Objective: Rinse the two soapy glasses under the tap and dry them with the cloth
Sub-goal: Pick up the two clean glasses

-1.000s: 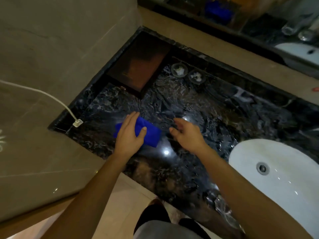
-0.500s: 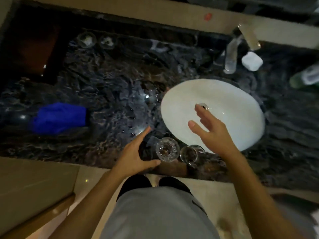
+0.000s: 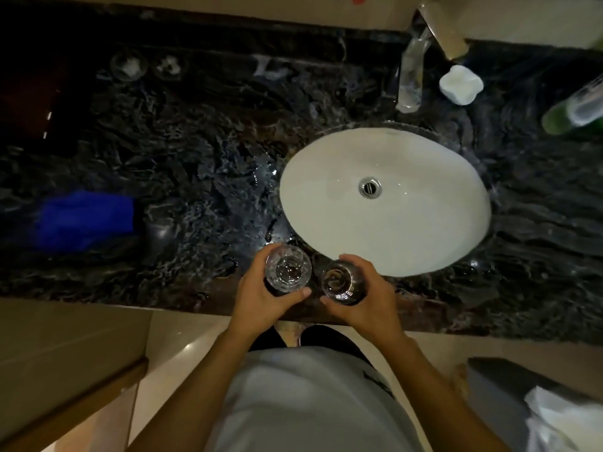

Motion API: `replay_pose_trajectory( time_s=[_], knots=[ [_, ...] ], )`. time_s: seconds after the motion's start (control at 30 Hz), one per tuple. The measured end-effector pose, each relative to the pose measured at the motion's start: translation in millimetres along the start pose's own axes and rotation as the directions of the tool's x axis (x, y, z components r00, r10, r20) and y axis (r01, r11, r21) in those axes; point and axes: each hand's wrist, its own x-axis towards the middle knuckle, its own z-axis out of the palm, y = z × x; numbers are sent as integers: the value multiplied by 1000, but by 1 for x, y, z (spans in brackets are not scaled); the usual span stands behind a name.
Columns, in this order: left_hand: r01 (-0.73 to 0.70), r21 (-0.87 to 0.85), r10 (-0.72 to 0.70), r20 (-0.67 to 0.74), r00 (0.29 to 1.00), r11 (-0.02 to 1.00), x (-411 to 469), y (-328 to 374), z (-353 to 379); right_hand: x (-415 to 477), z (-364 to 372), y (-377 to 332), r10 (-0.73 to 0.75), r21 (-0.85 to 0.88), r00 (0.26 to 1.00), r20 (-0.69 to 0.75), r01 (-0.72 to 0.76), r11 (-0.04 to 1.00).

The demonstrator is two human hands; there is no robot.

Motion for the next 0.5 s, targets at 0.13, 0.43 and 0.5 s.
replay_pose_trajectory(
  time_s=[0.13, 0.43, 0.5],
  knots=[
    [3, -65, -10, -105, 994, 998, 5, 6, -14, 18, 8, -14, -7, -41, 999, -38, 6, 999],
    [-69, -95, 26, -397, 917, 993, 69, 31, -134, 121, 70, -120, -167, -17, 986, 18, 167, 986],
    [-82, -101, 30, -438, 898, 991, 95, 35, -169, 150, 90, -150, -203, -10, 979, 19, 204, 979]
  ],
)
